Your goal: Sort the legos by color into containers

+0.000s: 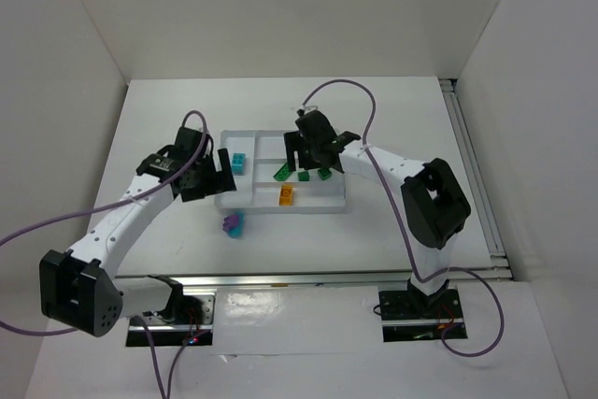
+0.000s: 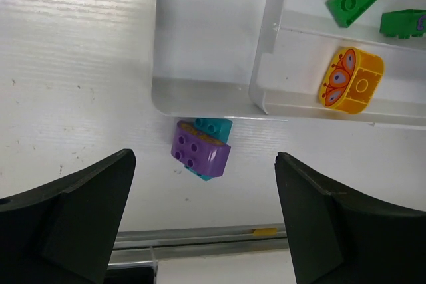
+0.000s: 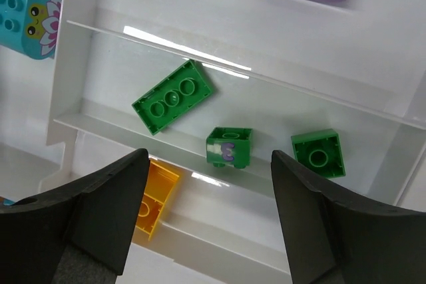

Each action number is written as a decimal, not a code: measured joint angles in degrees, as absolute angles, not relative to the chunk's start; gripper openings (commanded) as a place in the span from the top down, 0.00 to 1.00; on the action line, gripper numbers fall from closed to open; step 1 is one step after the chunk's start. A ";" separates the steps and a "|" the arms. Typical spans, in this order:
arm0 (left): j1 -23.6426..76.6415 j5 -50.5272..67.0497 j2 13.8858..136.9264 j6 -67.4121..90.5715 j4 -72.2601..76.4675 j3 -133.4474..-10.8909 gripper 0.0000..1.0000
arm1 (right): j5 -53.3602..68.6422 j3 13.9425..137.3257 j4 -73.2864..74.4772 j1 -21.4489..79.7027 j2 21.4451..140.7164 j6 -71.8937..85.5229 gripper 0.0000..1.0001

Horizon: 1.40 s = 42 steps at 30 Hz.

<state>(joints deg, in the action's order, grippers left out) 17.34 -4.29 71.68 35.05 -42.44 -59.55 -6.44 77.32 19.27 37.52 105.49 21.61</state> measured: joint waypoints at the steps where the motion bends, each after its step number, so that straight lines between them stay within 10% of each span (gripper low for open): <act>1: 16.99 -4.12 70.67 35.42 -42.15 -58.63 0.04 | -6.83 77.30 19.38 37.67 105.34 21.63 0.23; 20: 22.37 -2.13 70.00 45.82 -34.44 -44.69 0.04 | -12.71 69.38 20.80 37.74 89.91 22.70 0.29; 42: 29.71 -13.52 77.97 48.27 -34.61 -47.51 0.48 | -13.32 66.94 22.85 37.74 89.36 23.53 0.30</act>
